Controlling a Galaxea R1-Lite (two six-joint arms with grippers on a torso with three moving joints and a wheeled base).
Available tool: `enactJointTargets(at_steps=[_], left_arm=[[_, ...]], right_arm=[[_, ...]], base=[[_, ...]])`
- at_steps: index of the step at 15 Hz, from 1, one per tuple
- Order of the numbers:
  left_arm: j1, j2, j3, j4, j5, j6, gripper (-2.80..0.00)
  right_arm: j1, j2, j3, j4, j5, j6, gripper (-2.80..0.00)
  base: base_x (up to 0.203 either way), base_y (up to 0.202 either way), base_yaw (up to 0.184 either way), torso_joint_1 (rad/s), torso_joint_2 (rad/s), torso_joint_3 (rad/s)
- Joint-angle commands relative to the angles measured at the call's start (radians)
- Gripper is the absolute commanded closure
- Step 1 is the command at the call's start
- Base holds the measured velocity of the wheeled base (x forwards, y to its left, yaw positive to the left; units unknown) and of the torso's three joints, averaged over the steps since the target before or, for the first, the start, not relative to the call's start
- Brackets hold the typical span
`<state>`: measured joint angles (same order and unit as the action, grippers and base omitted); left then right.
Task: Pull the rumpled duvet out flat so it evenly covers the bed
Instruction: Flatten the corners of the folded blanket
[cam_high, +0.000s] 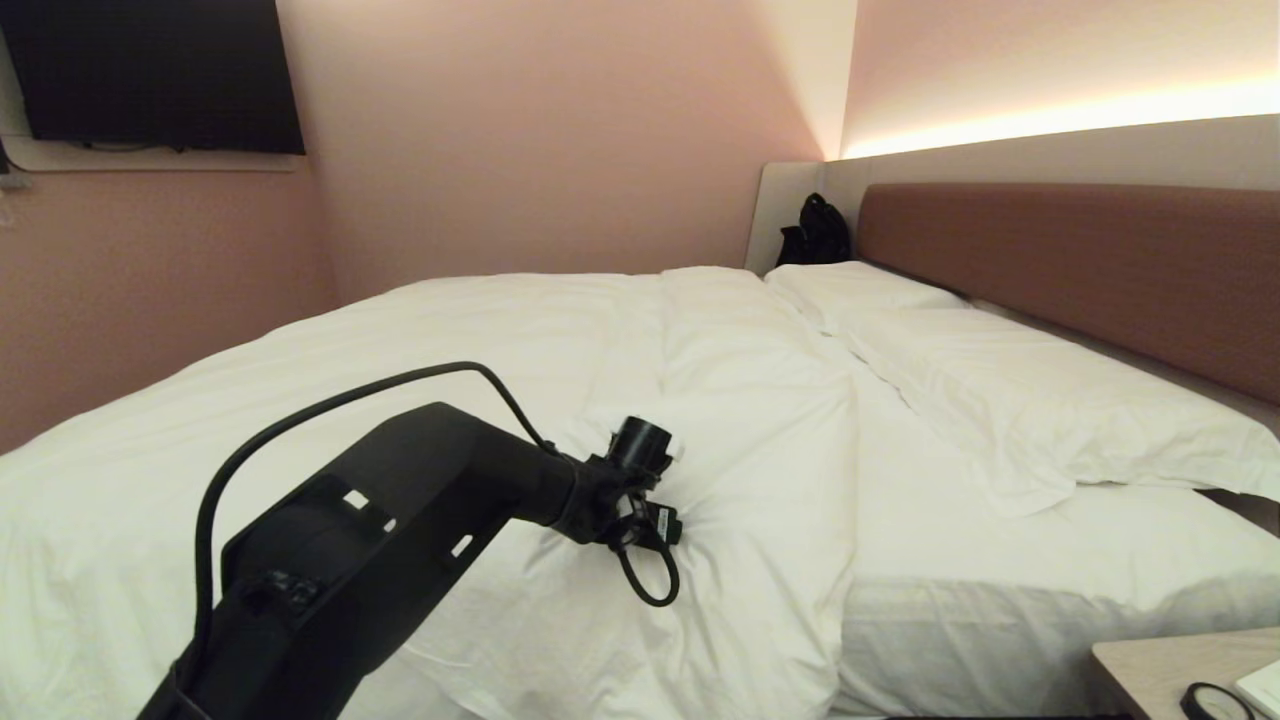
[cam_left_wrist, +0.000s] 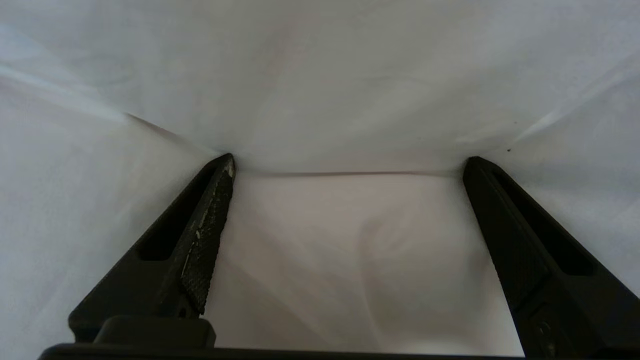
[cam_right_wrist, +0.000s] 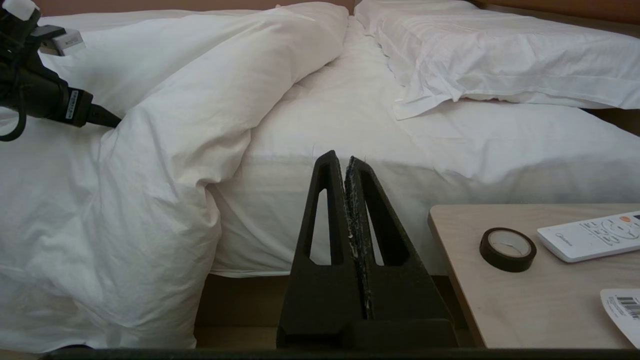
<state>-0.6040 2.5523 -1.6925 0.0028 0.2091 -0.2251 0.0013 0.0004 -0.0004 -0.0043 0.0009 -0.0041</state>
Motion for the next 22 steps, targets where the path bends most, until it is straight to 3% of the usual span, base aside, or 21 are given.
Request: enactJointTargets(at_steps=[1, 5, 6, 16, 22], left_arm=[[0.0, 0.028, -0.003, 0.002, 0.001, -0.003, -2.8], [0.001, 0.026, -0.006, 0.002, 0.001, -0.002, -2.8], [0.001, 0.026, -0.007, 0.002, 0.001, -0.002, 0.0], [-0.008, -0.043, 0.021, 0.015, -0.002, -0.034, 0.0], [-0.085, -0.211, 0.13, 0.018, -0.03, -0.079, 0.0]], right_arm=[[0.0, 0.001, 0.0, 0.0, 0.001, -0.001, 0.0], [0.0, 0.001, -0.001, 0.0, 0.001, -0.001, 0.0], [0.0, 0.001, 0.0, 0.0, 0.001, -0.001, 0.0], [0.0, 0.001, 0.0, 0.0, 0.001, -0.001, 0.0], [0.0, 0.001, -0.001, 0.0, 0.001, -0.001, 0.0]], base=[[0.0, 0.0, 0.0, 0.0, 0.0, 0.0], [0.0, 0.0, 0.0, 0.0, 0.0, 0.0], [0.0, 0.0, 0.0, 0.0, 0.0, 0.0], [0.0, 0.0, 0.0, 0.0, 0.0, 0.0], [0.0, 0.0, 0.0, 0.0, 0.0, 0.0]])
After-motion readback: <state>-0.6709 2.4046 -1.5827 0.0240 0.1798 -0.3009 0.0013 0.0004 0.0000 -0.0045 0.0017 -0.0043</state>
